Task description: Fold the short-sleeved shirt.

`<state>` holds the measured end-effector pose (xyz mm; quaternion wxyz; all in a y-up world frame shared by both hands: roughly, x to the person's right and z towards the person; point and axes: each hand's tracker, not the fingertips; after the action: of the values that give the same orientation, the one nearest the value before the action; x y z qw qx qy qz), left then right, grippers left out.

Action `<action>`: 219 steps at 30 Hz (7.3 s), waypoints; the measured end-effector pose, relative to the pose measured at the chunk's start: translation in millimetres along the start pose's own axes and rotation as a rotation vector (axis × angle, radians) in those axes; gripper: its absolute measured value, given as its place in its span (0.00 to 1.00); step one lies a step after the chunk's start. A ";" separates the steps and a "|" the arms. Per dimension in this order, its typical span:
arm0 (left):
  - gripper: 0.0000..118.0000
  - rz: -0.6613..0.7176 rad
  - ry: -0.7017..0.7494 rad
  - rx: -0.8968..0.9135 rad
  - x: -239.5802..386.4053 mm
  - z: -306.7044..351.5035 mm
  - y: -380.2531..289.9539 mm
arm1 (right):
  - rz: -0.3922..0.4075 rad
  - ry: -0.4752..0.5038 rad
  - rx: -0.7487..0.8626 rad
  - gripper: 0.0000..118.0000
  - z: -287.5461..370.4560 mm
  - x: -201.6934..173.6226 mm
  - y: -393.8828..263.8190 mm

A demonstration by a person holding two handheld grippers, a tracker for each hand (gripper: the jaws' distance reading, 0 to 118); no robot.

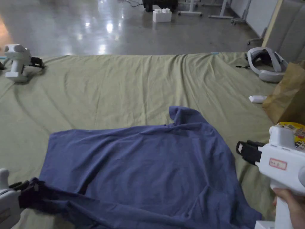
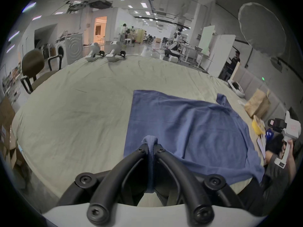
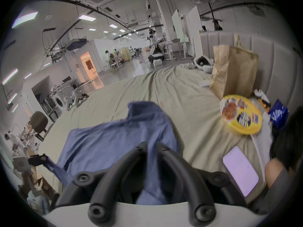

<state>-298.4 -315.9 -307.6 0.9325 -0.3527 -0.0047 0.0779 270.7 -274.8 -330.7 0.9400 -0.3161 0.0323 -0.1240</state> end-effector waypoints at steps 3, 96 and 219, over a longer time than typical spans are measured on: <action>0.07 0.005 -0.017 -0.002 5.1 15.6 -16.9 | 0.020 -0.031 -0.067 0.81 27.8 9.7 -50.6; 0.83 0.065 -0.062 0.131 15.1 69.7 1.0 | 0.306 -0.064 0.340 0.02 150.8 -112.0 -62.9; 0.25 0.079 0.141 -0.434 -33.0 -181.1 63.5 | 0.247 -0.115 0.043 0.02 97.9 -84.7 -89.0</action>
<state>-328.4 -392.9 -484.0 0.8290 -0.5495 0.0576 0.0869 183.4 -264.4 -200.4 0.9550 -0.2960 0.0144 0.0102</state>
